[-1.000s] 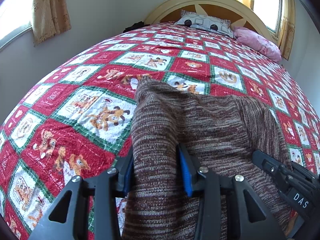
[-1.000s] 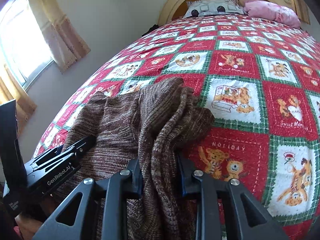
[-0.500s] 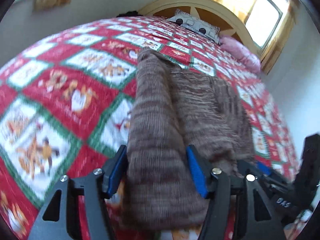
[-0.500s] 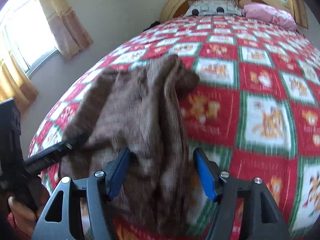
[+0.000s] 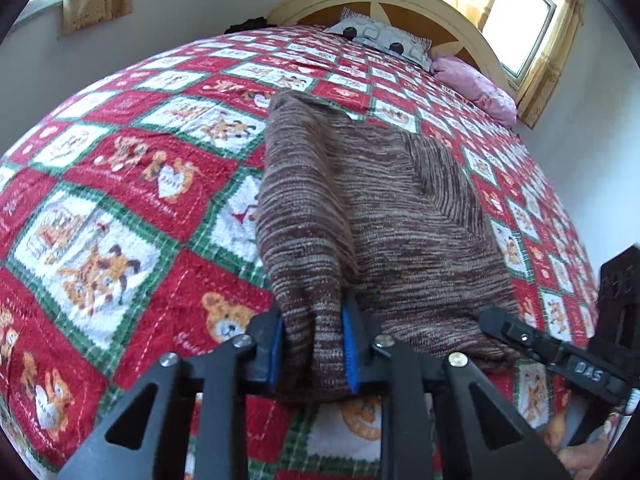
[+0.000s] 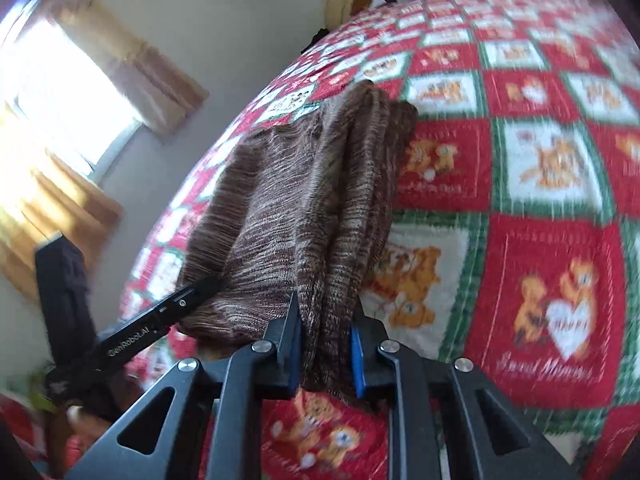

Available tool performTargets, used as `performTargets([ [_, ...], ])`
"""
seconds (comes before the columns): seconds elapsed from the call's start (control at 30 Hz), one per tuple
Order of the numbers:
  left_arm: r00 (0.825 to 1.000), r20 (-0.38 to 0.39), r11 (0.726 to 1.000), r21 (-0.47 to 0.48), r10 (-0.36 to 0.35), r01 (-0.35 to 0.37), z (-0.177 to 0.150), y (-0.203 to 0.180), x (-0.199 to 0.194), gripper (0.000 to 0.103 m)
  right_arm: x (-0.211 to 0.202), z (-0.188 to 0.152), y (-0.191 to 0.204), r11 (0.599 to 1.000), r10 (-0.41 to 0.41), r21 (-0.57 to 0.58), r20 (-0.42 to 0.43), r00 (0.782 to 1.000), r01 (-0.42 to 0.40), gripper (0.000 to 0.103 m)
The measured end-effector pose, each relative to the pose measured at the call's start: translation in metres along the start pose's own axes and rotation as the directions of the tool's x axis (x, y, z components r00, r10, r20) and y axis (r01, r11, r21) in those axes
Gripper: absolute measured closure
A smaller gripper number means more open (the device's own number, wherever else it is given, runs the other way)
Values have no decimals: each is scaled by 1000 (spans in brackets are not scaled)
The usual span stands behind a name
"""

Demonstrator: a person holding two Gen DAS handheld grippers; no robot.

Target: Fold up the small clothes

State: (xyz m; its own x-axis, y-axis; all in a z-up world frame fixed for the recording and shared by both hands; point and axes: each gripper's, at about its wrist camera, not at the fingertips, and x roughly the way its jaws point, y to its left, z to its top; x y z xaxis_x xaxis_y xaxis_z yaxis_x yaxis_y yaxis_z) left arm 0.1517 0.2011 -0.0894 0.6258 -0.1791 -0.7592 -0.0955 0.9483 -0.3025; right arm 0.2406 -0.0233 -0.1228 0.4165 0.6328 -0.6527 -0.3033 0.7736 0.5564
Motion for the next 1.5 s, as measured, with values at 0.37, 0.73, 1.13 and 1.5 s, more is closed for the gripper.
performTargets([
  [0.37,978,56,975,84,201,-206,-21,-9,-3,37,2,-21,12,984,-132,-111,67,989,139,84],
  [0.73,967,82,960,123,241,-250,-38,-18,-14,37,-22,-45,25,932,-304,-167,125,945,322,51],
  [1.13,972,74,965,119,225,-232,-51,-21,-21,37,-21,-70,44,879,-390,-243,131,912,411,39],
  [1.5,970,39,959,142,242,-245,-69,-23,-28,28,-39,-76,45,910,-383,-136,89,920,392,38],
])
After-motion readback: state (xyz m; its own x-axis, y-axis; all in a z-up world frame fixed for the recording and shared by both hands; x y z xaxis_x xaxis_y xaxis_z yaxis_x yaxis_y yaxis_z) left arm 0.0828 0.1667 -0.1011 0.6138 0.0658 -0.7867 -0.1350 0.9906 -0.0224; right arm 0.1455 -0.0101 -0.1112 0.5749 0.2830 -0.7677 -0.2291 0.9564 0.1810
